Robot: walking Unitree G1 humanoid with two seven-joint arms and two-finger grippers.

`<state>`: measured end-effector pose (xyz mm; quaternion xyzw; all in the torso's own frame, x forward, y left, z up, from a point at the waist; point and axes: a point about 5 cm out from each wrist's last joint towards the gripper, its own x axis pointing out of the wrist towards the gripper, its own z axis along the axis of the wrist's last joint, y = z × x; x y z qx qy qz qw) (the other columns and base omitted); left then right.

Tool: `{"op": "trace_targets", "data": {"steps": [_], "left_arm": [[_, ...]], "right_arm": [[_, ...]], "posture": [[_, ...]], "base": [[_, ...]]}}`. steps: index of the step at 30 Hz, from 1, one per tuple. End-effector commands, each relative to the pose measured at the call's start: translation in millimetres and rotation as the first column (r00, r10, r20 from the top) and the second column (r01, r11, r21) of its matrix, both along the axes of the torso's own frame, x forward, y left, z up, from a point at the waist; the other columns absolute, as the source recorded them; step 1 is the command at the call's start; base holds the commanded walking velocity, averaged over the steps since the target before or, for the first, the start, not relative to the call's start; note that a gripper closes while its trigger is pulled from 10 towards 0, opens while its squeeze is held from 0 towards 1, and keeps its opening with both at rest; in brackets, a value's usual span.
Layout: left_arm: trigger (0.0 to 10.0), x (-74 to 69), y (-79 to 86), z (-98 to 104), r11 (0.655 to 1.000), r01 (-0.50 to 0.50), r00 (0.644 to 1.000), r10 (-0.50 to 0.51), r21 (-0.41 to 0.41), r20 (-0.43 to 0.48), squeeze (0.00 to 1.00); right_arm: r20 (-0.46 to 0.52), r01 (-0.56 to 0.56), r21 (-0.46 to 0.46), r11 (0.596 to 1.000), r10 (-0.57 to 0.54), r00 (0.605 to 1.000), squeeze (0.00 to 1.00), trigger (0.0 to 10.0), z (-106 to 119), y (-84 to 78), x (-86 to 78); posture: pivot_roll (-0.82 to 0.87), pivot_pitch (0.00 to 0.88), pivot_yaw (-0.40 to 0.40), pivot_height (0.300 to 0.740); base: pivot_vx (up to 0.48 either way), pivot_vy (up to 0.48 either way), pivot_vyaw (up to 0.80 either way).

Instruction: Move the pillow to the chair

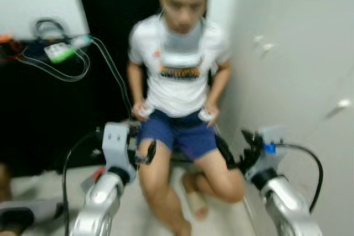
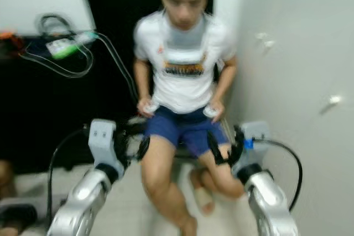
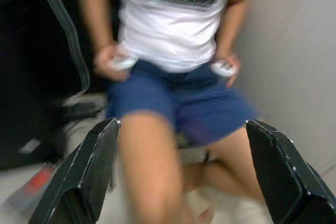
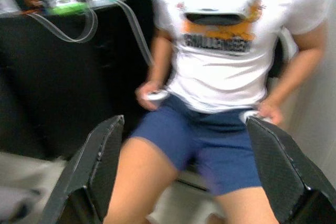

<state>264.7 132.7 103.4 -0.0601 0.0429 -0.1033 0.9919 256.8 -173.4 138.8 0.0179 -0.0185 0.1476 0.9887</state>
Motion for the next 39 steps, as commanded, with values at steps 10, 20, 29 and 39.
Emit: {"op": "trace_targets", "data": {"steps": [10,20,29,39], "left_arm": [[10.0,4.2,-3.9,4,1.0,0.018,1.0,-0.018,0.006,0.015,0.0],[10.0,5.4,-3.9,-3,0.999,0.022,1.0,-0.022,0.041,-0.004,0.0],[10.0,8.8,-10.6,-2,0.999,0.046,0.999,-0.046,0.028,0.0,0.0],[10.0,6.5,-4.2,-4,0.999,0.039,0.999,-0.04,0.03,0.006,0.0]], "right_arm": [[-0.004,0.007,-0.002,1.0,-0.007,1.0,0.0,10.0,0,-1.8,-2.0],[-0.023,0.018,-0.008,1.0,-0.019,1.0,0.0,10.0,-7,-3.2,-1.0],[-0.035,0.045,-0.004,0.999,-0.045,0.998,0.0,10.0,-10,-12.6,-6.4],[-0.05,0.04,-0.015,0.999,-0.04,0.998,0.0,10.0,-17,-5.4,-6.9]], "posture": [[-0.06,0.0,-0.004,0.735],[-0.07,0.0,0.005,0.735],[-0.08,0.0,0.009,0.735],[-0.05,0.0,0.016,0.735]], "base": [[-0.364,0.0,0.0],[0.0,0.0,0.0],[0.0,0.0,0.0],[0.0,0.0,0.0]]}}
